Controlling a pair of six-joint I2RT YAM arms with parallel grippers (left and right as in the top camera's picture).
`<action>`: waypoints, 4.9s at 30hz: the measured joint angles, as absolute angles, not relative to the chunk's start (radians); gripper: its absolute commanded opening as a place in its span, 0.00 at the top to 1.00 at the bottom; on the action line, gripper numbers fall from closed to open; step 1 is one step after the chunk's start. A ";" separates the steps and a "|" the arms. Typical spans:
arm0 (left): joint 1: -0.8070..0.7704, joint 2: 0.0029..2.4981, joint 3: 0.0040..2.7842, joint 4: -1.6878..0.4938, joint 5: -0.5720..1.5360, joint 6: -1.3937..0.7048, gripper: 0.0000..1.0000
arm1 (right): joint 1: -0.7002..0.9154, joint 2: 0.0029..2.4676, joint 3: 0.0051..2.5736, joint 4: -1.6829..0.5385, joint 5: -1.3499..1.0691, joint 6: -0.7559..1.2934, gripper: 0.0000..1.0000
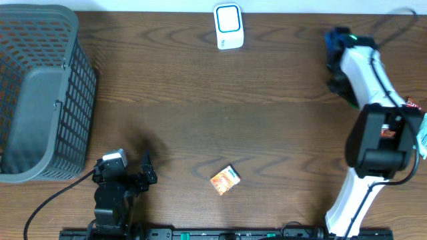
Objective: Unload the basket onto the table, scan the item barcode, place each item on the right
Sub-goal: 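Carry the jar to the right edge and release it, then move the right gripper down over the orange tissue pack, then grasp the orange tissue pack with the right gripper and lift it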
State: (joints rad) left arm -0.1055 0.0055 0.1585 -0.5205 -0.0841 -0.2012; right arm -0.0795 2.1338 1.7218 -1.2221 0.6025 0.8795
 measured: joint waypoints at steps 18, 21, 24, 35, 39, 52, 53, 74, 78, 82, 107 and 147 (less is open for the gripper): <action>-0.105 0.006 0.159 -0.521 -0.084 -0.201 0.02 | -0.429 2.138 1.673 -1.132 0.746 0.765 0.01; -0.105 0.006 0.159 -0.521 -0.084 -0.201 0.02 | -0.416 2.125 1.770 -1.181 0.652 0.732 0.01; -0.105 0.006 0.159 -0.521 -0.084 -0.201 0.02 | -0.382 2.077 1.866 -1.223 0.445 0.664 0.01; -0.105 0.006 0.159 -0.520 -0.084 -0.201 0.02 | 0.090 1.930 1.899 -1.458 -0.166 0.382 0.01; -0.105 0.006 0.159 -0.521 -0.084 -0.201 0.02 | 0.325 1.932 1.808 -1.459 -0.215 0.325 0.05; -0.105 0.006 0.159 -0.520 -0.084 -0.201 0.02 | 0.837 1.934 1.523 -1.262 -0.200 0.260 0.01; -0.105 0.006 0.159 -0.521 -0.084 -0.201 0.02 | 0.866 1.934 1.512 -1.234 -0.184 0.261 0.01; -0.105 0.006 0.159 -0.520 -0.084 -0.201 0.02 | 0.938 1.935 1.283 -0.998 -0.104 0.205 0.01; -0.105 0.006 0.159 -0.521 -0.084 -0.201 0.02 | 0.938 1.935 1.256 -0.979 -0.123 0.201 0.01; -0.105 0.006 0.159 -0.521 -0.084 -0.201 0.02 | 0.938 1.935 1.222 -0.979 -0.129 0.232 0.04; -0.105 0.006 0.159 -0.521 -0.084 -0.201 0.02 | 0.662 1.935 1.245 -0.923 -0.141 0.468 0.37; -0.105 0.006 0.159 -0.521 -0.084 -0.201 0.02 | 0.521 1.971 1.476 -1.117 -0.374 0.498 0.01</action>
